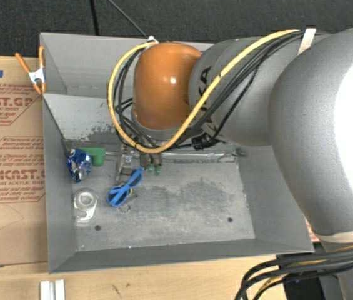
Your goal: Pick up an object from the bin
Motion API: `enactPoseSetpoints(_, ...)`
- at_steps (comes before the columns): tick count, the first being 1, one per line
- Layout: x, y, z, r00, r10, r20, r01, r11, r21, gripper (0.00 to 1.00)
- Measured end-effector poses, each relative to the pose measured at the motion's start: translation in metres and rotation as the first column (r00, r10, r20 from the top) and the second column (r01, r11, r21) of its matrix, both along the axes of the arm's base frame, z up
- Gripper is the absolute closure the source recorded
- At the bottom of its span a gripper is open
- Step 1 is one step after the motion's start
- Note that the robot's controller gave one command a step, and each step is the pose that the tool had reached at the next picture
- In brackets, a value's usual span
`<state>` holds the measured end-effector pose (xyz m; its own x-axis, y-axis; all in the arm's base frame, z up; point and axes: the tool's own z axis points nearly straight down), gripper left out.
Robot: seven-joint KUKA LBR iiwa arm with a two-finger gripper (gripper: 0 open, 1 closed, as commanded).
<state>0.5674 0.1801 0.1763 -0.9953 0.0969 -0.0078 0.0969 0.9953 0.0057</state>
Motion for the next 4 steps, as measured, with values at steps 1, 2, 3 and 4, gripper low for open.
enactPoseSetpoints(1, -0.001, 0.000, -0.005, 1.000, 0.001, -0.007, -0.001, 1.000, -0.002, 0.00)
enactPoseSetpoints(2, -0.001, 0.000, -0.005, 1.000, 0.000, -0.007, -0.001, 1.000, -0.002, 1.00)
enactPoseSetpoints(3, -0.001, 0.000, -0.005, 1.000, 0.000, -0.007, 0.000, 1.000, -0.002, 0.00)
enactPoseSetpoints(4, -0.007, -0.014, -0.108, 0.938, 0.347, -0.010, -0.347, 0.938, -0.005, 0.00)
